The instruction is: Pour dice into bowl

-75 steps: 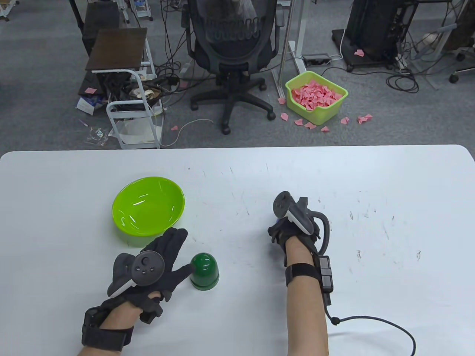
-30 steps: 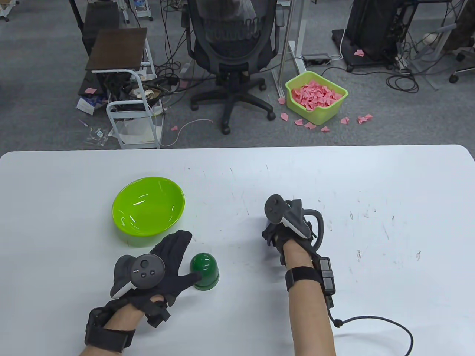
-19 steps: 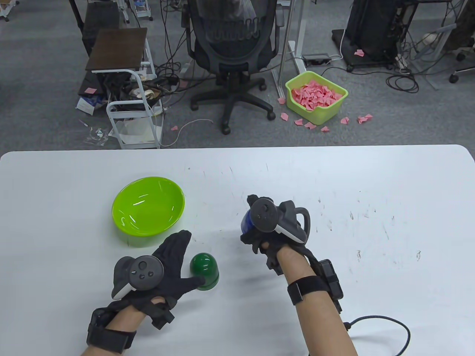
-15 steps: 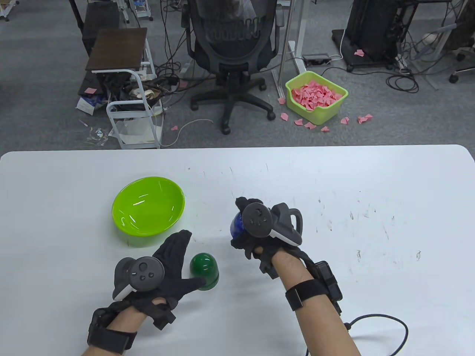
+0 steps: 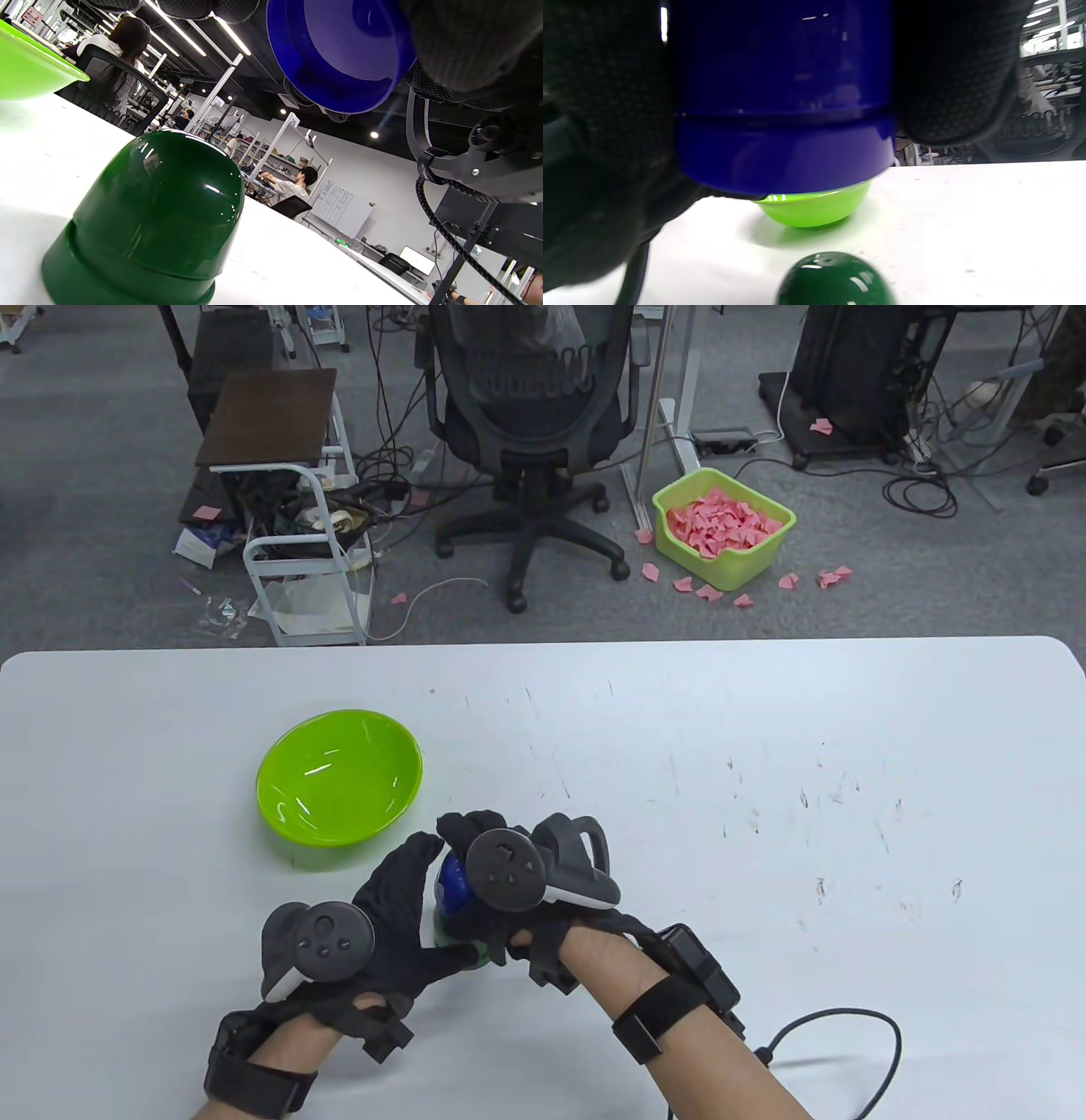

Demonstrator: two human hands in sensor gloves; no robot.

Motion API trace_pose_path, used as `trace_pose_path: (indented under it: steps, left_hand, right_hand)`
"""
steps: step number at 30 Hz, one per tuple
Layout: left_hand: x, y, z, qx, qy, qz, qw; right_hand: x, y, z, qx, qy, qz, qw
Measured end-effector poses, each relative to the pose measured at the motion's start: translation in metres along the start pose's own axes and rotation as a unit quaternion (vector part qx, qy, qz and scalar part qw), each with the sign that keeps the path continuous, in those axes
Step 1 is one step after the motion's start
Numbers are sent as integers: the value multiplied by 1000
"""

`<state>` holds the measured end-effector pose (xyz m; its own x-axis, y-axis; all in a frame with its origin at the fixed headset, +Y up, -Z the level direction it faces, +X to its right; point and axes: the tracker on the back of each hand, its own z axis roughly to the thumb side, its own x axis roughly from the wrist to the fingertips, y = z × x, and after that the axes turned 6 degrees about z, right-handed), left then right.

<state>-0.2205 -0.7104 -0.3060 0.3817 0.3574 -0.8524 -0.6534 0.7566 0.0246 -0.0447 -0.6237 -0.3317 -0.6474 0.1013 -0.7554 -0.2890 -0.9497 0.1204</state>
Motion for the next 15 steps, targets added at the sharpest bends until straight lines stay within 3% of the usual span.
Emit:
trace_pose_path:
  steps: [15]
  left_hand:
    - [-1,0,-3,-42,-9,18,999]
  right_hand:
    - [0,9,8,40,14,24,999]
